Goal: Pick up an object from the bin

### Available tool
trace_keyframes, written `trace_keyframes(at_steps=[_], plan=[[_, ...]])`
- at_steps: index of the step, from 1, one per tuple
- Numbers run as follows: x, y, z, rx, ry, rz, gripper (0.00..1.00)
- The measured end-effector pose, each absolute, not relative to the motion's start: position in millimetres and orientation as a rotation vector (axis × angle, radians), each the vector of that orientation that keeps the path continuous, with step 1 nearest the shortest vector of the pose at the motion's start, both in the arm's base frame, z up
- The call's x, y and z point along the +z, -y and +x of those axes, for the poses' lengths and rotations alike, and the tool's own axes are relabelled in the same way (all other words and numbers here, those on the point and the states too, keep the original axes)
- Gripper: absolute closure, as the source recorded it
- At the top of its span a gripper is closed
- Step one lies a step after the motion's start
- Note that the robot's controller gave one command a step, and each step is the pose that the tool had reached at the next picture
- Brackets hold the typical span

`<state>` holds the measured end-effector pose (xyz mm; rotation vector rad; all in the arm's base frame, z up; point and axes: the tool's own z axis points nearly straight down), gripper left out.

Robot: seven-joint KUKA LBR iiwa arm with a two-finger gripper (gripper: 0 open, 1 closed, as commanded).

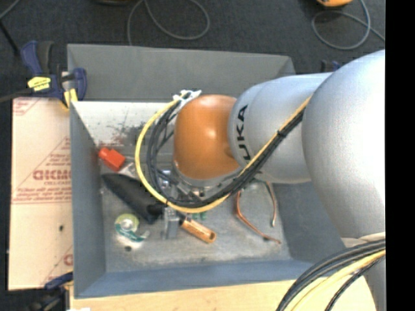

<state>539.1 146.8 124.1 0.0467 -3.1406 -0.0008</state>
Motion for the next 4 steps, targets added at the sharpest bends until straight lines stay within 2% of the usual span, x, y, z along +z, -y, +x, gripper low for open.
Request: trace_keyframes(at_steps=[2,3,4], plan=[[108,-130,548.4,-0.003,3.13,-0.304,0.0],[96,-126,545.4,-0.004,3.141,-0.061,1.0],[96,-126,545.3,-0.005,3.141,-0.064,1.0]])
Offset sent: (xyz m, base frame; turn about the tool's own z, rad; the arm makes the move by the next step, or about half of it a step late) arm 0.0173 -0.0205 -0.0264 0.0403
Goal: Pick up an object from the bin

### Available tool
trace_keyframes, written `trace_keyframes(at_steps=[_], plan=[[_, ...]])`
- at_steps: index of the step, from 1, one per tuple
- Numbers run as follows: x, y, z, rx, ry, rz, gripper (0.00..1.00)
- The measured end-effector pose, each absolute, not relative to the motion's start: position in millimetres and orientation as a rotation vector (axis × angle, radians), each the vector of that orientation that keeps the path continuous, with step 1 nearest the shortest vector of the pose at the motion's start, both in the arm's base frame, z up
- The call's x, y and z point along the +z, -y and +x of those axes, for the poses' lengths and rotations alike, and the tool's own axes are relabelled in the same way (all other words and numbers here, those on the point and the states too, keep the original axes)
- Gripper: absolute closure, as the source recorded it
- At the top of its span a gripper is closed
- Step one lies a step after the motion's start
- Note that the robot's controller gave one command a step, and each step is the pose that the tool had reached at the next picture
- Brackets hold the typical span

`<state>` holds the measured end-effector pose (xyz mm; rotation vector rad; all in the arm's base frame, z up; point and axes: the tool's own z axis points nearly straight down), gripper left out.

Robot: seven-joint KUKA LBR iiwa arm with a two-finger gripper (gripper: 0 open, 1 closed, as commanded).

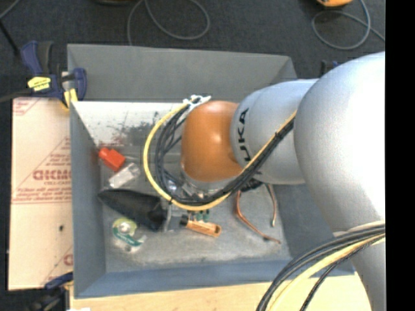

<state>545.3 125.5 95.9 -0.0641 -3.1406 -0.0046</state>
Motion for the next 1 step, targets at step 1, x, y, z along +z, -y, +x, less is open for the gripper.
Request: trace_keyframes(at_steps=[1], plan=[[95.9,-125.5,545.3,-0.005,3.141,-0.065,1.0]])
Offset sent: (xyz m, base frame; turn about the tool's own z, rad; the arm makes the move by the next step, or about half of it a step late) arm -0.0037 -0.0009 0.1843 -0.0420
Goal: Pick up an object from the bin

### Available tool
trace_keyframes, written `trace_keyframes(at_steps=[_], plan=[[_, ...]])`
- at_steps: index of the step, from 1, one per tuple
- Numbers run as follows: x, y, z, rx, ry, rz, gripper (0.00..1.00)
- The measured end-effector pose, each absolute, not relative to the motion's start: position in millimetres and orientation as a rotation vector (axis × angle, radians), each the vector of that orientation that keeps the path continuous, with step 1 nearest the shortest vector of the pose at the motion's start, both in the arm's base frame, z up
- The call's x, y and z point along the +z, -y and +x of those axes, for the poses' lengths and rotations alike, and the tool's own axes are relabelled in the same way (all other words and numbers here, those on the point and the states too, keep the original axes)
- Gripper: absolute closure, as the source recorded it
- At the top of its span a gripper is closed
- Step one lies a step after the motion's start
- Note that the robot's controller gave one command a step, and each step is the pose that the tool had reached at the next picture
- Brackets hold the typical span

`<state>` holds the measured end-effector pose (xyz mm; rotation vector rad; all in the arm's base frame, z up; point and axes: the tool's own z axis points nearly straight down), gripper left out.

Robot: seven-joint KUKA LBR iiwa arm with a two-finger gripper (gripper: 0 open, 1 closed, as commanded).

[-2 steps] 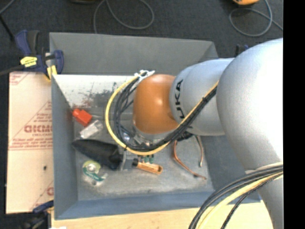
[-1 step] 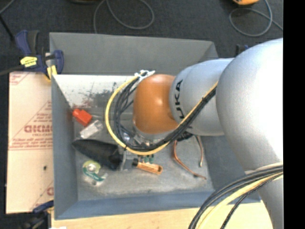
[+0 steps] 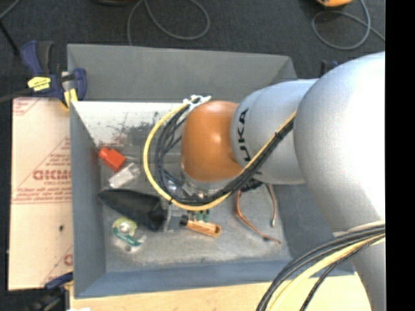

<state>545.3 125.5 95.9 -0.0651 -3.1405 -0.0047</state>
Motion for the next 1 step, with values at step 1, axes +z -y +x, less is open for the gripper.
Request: trace_keyframes(at_steps=[1], plan=[[285.3,-123.7,543.6,-0.006,3.151,-0.002,1.0]])
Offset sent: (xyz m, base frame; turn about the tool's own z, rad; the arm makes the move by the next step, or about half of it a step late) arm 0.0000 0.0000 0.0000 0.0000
